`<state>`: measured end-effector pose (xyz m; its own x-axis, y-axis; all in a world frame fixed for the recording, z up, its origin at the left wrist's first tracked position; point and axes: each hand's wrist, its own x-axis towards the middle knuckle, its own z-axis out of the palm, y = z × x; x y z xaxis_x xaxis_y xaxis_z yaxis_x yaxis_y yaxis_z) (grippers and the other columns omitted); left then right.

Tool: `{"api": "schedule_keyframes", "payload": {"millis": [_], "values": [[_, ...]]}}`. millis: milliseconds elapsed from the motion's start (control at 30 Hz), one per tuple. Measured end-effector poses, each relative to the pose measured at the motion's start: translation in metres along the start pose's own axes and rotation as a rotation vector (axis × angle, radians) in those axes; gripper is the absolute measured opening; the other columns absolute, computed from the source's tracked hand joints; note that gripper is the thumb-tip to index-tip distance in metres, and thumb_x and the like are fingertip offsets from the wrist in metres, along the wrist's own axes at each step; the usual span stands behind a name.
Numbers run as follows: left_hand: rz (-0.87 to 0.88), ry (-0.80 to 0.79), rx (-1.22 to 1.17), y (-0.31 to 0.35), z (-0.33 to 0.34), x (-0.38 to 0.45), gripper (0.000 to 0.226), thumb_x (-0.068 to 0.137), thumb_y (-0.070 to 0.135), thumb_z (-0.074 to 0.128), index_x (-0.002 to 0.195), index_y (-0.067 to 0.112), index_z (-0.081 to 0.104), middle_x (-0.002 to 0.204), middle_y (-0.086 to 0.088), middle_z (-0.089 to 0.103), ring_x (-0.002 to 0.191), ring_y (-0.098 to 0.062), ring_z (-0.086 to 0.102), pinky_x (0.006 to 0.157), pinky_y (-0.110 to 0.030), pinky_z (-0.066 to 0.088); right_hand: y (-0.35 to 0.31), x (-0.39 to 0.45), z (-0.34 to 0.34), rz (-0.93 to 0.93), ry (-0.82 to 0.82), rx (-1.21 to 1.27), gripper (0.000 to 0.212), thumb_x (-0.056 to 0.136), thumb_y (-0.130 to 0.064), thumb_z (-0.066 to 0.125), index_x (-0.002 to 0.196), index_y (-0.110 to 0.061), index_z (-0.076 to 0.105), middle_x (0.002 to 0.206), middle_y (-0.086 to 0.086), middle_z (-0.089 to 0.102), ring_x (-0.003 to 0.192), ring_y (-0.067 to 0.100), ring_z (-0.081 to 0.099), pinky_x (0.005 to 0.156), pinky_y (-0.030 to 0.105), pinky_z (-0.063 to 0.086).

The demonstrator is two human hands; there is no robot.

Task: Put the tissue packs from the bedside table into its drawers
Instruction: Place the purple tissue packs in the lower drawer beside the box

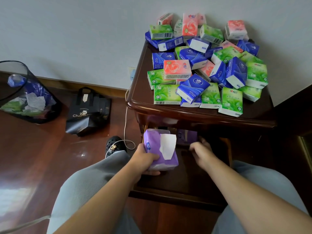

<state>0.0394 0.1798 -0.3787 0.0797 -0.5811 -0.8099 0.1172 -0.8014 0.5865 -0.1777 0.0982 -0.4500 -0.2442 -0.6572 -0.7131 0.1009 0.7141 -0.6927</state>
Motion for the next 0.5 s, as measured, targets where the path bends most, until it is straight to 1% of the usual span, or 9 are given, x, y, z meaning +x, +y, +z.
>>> {"api": "schedule_keyframes", "payload": {"millis": [67, 133, 200, 233, 300, 367, 400, 433, 500], "values": [[0.008, -0.012, -0.011, 0.001, 0.003, 0.000, 0.051, 0.093, 0.009, 0.072, 0.135, 0.025, 0.048, 0.127, -0.006, 0.063, 0.102, -0.033, 0.073, 0.071, -0.049, 0.066, 0.002, -0.003, -0.002, -0.015, 0.028, -0.031, 0.080, 0.073, 0.014, 0.054, 0.146, -0.019, 0.055, 0.119, 0.018, 0.072, 0.112, 0.040, 0.067, 0.099, 0.053, 0.055], [0.018, -0.030, -0.015, 0.003, 0.007, -0.001, 0.051, 0.093, 0.007, 0.072, 0.135, 0.024, 0.048, 0.127, -0.006, 0.062, 0.104, -0.033, 0.072, 0.076, -0.052, 0.066, 0.003, -0.008, -0.007, -0.039, 0.089, -0.125, 0.070, 0.079, 0.006, 0.061, 0.145, -0.016, 0.054, 0.117, 0.016, 0.071, 0.107, 0.037, 0.068, 0.098, 0.052, 0.056], [0.031, -0.054, -0.014, 0.004, 0.013, -0.003, 0.052, 0.092, 0.006, 0.072, 0.134, 0.024, 0.047, 0.126, -0.005, 0.061, 0.104, -0.033, 0.071, 0.077, -0.052, 0.065, 0.005, -0.016, -0.015, -0.021, 0.125, -0.161, 0.053, 0.088, -0.013, 0.068, 0.140, -0.012, 0.055, 0.115, 0.015, 0.070, 0.102, 0.034, 0.068, 0.095, 0.049, 0.057], [0.038, -0.071, -0.012, 0.004, 0.019, -0.004, 0.051, 0.093, 0.005, 0.072, 0.133, 0.025, 0.047, 0.125, -0.005, 0.061, 0.104, -0.033, 0.071, 0.076, -0.051, 0.066, 0.004, -0.023, -0.019, 0.010, 0.093, -0.124, 0.044, 0.093, -0.024, 0.068, 0.135, -0.013, 0.059, 0.117, 0.013, 0.070, 0.102, 0.031, 0.068, 0.094, 0.047, 0.056], [0.053, -0.110, 0.001, 0.005, 0.032, -0.007, 0.051, 0.093, 0.005, 0.071, 0.133, 0.024, 0.047, 0.125, -0.005, 0.061, 0.105, -0.033, 0.071, 0.076, -0.050, 0.066, 0.001, -0.040, -0.026, 0.111, -0.078, -0.025, 0.037, 0.100, -0.045, 0.062, 0.125, -0.019, 0.067, 0.122, 0.011, 0.074, 0.104, 0.030, 0.071, 0.090, 0.042, 0.055], [0.073, -0.155, 0.019, 0.004, 0.048, -0.009, 0.051, 0.092, 0.004, 0.070, 0.134, 0.023, 0.047, 0.127, -0.006, 0.063, 0.106, -0.033, 0.071, 0.077, -0.049, 0.066, -0.001, -0.060, -0.037, 0.173, -0.311, -0.033, 0.047, 0.097, -0.065, 0.055, 0.120, -0.029, 0.073, 0.118, 0.005, 0.078, 0.106, 0.029, 0.075, 0.089, 0.044, 0.059], [0.083, -0.183, 0.028, 0.002, 0.056, -0.010, 0.052, 0.092, 0.003, 0.070, 0.135, 0.023, 0.047, 0.127, -0.007, 0.065, 0.106, -0.033, 0.072, 0.077, -0.047, 0.065, -0.001, -0.069, -0.045, 0.190, -0.409, -0.054, 0.049, 0.093, -0.070, 0.057, 0.119, -0.033, 0.075, 0.118, 0.003, 0.079, 0.108, 0.028, 0.076, 0.091, 0.048, 0.061], [0.090, -0.218, 0.038, 0.001, 0.064, -0.011, 0.053, 0.092, 0.002, 0.069, 0.135, 0.023, 0.047, 0.128, -0.008, 0.066, 0.107, -0.033, 0.072, 0.077, -0.046, 0.065, 0.001, -0.078, -0.053, 0.200, -0.477, -0.065, 0.046, 0.091, -0.067, 0.064, 0.118, -0.034, 0.077, 0.118, 0.003, 0.079, 0.109, 0.028, 0.076, 0.091, 0.053, 0.061], [0.103, -0.295, 0.089, -0.003, 0.079, -0.012, 0.054, 0.091, 0.000, 0.067, 0.136, 0.022, 0.047, 0.126, -0.010, 0.067, 0.108, -0.033, 0.071, 0.077, -0.044, 0.064, 0.007, -0.089, -0.070, 0.192, -0.509, -0.072, 0.039, 0.089, -0.047, 0.078, 0.123, -0.026, 0.075, 0.121, 0.009, 0.077, 0.110, 0.028, 0.076, 0.087, 0.058, 0.062]]}}
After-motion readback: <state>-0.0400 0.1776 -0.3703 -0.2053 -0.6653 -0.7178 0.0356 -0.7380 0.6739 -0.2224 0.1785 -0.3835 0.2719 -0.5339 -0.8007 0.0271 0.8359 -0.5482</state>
